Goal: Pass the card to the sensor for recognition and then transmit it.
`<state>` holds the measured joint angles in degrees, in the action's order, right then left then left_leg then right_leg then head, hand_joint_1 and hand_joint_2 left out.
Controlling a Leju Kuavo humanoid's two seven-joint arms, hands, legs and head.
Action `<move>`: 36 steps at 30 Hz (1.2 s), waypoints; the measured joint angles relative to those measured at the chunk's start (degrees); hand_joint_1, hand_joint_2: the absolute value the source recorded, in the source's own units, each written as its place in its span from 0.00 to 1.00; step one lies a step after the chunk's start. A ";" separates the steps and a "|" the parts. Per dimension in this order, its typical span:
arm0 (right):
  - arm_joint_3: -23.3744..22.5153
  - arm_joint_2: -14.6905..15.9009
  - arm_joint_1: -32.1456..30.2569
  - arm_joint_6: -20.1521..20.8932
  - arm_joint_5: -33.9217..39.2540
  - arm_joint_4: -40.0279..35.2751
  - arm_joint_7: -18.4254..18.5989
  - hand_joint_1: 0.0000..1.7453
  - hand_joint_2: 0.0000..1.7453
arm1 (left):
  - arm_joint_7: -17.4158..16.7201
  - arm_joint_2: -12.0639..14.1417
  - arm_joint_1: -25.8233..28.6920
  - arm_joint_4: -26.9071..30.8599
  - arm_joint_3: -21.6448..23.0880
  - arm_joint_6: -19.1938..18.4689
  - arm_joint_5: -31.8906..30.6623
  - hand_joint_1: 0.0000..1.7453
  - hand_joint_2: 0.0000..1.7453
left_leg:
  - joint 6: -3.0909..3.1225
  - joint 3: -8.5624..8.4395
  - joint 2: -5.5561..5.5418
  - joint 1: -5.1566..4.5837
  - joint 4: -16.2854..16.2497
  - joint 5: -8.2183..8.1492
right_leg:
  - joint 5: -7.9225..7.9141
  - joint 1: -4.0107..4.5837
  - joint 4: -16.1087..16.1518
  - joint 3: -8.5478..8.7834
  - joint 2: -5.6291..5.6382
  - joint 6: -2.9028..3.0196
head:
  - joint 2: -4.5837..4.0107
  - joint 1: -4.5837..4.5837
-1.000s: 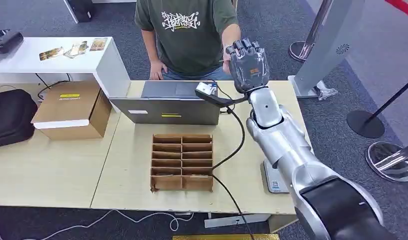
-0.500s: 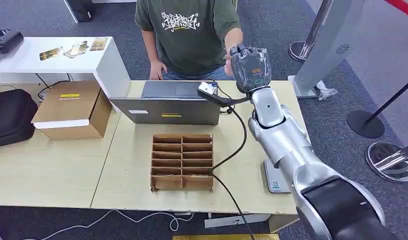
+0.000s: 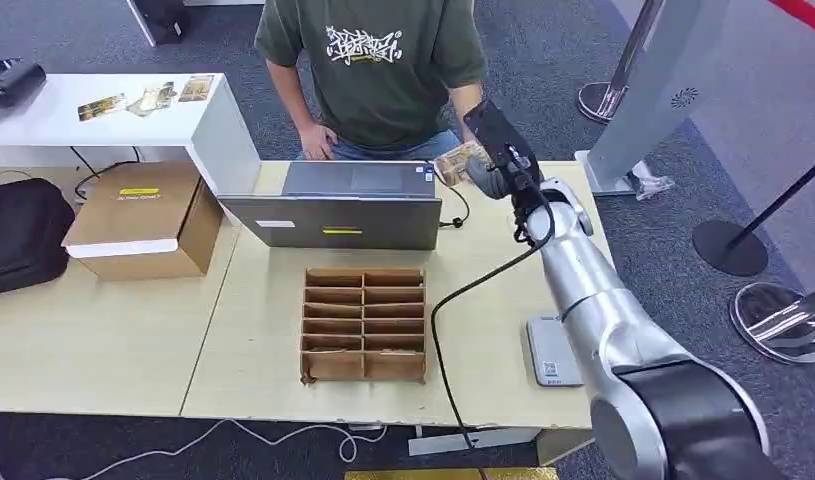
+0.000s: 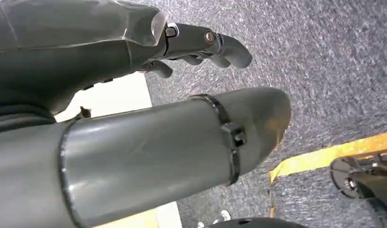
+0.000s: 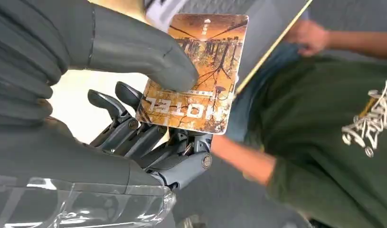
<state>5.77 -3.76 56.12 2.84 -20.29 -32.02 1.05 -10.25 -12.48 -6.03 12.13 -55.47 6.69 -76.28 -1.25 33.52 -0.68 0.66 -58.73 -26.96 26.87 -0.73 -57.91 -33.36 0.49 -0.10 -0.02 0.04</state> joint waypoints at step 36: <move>10.42 14.39 -7.10 -5.68 12.92 -10.54 -0.76 1.00 1.00 | 2.19 0.00 1.57 0.00 0.00 1.64 1.95 0.00 0.00 | 0.03 0.04 -0.01 -0.01 -0.02 -0.02 | 0.00 0.00 0.03 -0.02 -0.03 0.00 | 0.00 0.00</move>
<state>16.20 10.62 49.02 -2.84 -7.37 -42.56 0.29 -8.06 -12.48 -4.46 12.13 -55.47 8.33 -74.33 -1.22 33.56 -0.69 0.65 -58.74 -26.99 26.87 -0.73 -57.88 -33.38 0.46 -0.11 -0.02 0.04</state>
